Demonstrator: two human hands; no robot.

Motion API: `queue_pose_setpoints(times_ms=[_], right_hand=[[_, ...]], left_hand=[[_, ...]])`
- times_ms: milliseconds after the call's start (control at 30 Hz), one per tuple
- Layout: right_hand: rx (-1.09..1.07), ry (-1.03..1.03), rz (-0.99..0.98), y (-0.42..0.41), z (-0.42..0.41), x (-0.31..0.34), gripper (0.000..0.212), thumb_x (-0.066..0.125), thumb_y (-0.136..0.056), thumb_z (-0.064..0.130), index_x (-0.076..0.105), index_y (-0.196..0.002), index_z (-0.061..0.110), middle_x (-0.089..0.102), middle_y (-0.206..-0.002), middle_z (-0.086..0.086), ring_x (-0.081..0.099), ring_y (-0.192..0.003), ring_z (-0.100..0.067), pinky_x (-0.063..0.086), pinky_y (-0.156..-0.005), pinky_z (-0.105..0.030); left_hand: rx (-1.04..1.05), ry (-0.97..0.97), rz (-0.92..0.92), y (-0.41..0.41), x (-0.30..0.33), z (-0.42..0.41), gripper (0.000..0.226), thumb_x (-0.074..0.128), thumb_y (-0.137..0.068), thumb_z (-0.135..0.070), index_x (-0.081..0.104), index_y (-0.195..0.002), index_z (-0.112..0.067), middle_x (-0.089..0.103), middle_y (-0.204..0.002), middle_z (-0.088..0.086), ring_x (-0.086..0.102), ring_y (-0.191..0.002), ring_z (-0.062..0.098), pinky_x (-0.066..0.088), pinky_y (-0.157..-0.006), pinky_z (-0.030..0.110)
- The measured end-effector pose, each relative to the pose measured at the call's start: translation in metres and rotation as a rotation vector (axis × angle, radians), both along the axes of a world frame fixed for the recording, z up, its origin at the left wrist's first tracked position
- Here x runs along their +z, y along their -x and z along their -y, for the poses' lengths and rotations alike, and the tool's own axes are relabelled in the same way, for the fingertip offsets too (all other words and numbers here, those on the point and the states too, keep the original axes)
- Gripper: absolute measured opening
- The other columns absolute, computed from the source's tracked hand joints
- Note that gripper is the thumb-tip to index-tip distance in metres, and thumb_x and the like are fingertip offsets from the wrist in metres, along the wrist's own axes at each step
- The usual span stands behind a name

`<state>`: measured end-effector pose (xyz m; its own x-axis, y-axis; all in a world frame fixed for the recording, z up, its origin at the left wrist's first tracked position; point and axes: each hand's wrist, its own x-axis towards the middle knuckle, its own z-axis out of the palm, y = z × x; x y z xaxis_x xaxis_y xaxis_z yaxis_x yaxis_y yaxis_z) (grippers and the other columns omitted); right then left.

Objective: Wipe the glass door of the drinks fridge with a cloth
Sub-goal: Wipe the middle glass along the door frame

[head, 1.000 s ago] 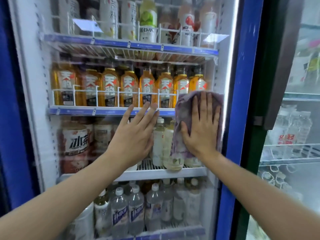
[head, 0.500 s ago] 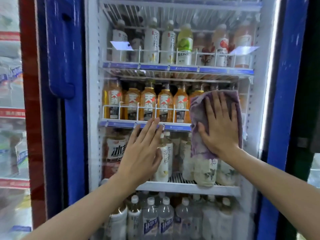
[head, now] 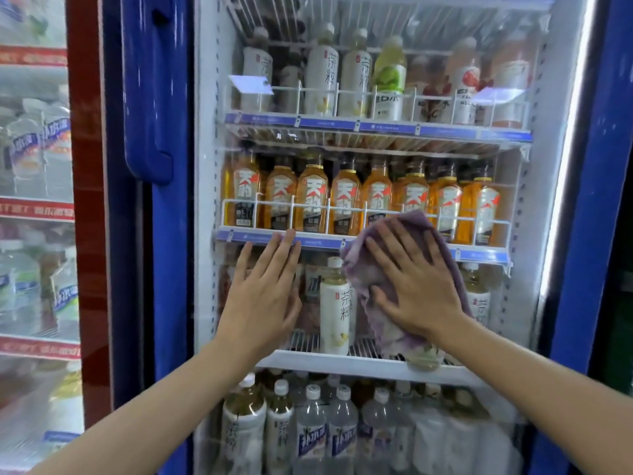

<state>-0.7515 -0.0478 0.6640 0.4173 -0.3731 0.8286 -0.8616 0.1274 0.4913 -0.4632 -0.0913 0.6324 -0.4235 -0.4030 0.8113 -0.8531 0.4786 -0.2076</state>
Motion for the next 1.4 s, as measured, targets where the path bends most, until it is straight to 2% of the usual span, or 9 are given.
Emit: queue_pose_setpoints(times_ms=[167, 333, 500, 667, 833, 967, 1167, 1300, 1400], right_hand=[[0.015, 0.17, 0.229, -0.033, 0.015, 0.075, 0.078, 0.043, -0.099, 0.048, 0.02, -0.167, 0.018, 0.014, -0.176, -0.007, 0.008, -0.163, -0.025, -0.009, -0.13, -0.047], [0.026, 0.103, 0.177, -0.049, 0.023, -0.008, 0.082, 0.042, -0.098, 0.05, 0.016, -0.168, 0.016, 0.006, -0.177, -0.007, 0.004, -0.164, -0.026, -0.009, -0.13, -0.049], [0.039, 0.0, 0.098, -0.053, 0.023, -0.082, 0.083, 0.048, -0.097, 0.051, 0.019, -0.168, 0.018, 0.009, -0.177, -0.006, 0.009, -0.163, -0.027, 0.001, -0.131, -0.054], [0.032, -0.014, -0.043, -0.048, 0.027, -0.012, 0.087, 0.047, -0.094, 0.052, 0.013, -0.169, 0.022, 0.01, -0.177, -0.004, 0.007, -0.164, -0.025, -0.005, -0.13, -0.052], [0.029, 0.131, 0.191, -0.069, 0.036, 0.061, 0.081, 0.039, -0.099, 0.051, 0.011, -0.169, 0.022, 0.005, -0.177, -0.004, 0.002, -0.164, -0.024, -0.012, -0.129, -0.047], [0.06, 0.128, 0.226, -0.087, 0.041, 0.011, 0.083, 0.04, -0.098, 0.048, 0.011, -0.169, 0.016, 0.0, -0.177, -0.006, 0.0, -0.164, -0.027, -0.008, -0.13, -0.049], [0.089, -0.059, 0.019, -0.102, 0.04, -0.099, 0.085, 0.047, -0.097, 0.048, 0.012, -0.169, 0.017, 0.006, -0.177, -0.008, 0.007, -0.163, -0.027, 0.0, -0.131, -0.054], [0.086, -0.08, -0.102, -0.097, 0.043, -0.05, 0.086, 0.047, -0.097, 0.054, 0.014, -0.169, 0.02, 0.006, -0.177, -0.004, 0.004, -0.164, -0.023, -0.003, -0.13, -0.052], [0.065, 0.024, 0.029, -0.109, 0.051, 0.022, 0.082, 0.039, -0.1, 0.054, 0.011, -0.169, 0.02, 0.004, -0.177, -0.005, 0.0, -0.164, -0.023, -0.005, -0.131, -0.05]], left_hand=[[-0.017, 0.021, 0.005, -0.004, -0.003, 0.005, 0.069, 0.025, -0.105, -0.04, 0.013, -0.167, -0.012, 0.004, -0.176, 0.005, 0.004, -0.163, 0.022, 0.015, -0.129, 0.058], [-0.04, 0.023, -0.009, -0.004, -0.001, 0.004, 0.07, 0.033, -0.103, -0.038, 0.019, -0.166, -0.012, 0.009, -0.176, 0.004, 0.008, -0.163, 0.021, 0.011, -0.13, 0.056], [-0.058, -0.072, 0.049, -0.012, 0.011, -0.006, 0.071, 0.027, -0.103, -0.038, 0.008, -0.168, -0.014, -0.003, -0.176, 0.003, -0.003, -0.163, 0.019, 0.001, -0.132, 0.05], [-0.002, -0.104, 0.08, -0.045, 0.019, -0.012, 0.073, 0.033, -0.105, -0.038, 0.007, -0.168, -0.013, -0.001, -0.176, 0.006, 0.001, -0.163, 0.023, -0.004, -0.131, 0.046], [0.098, -0.112, 0.065, -0.085, 0.008, -0.006, 0.071, 0.029, -0.106, -0.036, 0.005, -0.168, -0.012, -0.005, -0.176, 0.006, -0.002, -0.163, 0.022, -0.002, -0.132, 0.048], [0.141, -0.134, 0.099, -0.101, 0.003, 0.005, 0.071, 0.027, -0.105, -0.035, 0.003, -0.168, -0.011, -0.014, -0.175, 0.005, -0.008, -0.162, 0.021, -0.003, -0.132, 0.048], [0.145, -0.136, 0.098, -0.102, 0.0, 0.008, 0.076, 0.017, -0.098, -0.037, -0.004, -0.168, -0.015, -0.02, -0.173, 0.003, -0.01, -0.162, 0.019, -0.009, -0.13, 0.047], [0.122, -0.124, 0.097, -0.105, -0.001, 0.011, 0.075, 0.024, -0.101, -0.034, -0.003, -0.168, -0.015, -0.021, -0.173, 0.002, -0.019, -0.157, 0.015, -0.011, -0.129, 0.048], [0.116, -0.134, 0.099, -0.105, -0.002, 0.014, 0.075, 0.023, -0.101, -0.035, -0.006, -0.167, -0.016, -0.024, -0.172, 0.001, -0.022, -0.157, 0.016, -0.013, -0.129, 0.049]])
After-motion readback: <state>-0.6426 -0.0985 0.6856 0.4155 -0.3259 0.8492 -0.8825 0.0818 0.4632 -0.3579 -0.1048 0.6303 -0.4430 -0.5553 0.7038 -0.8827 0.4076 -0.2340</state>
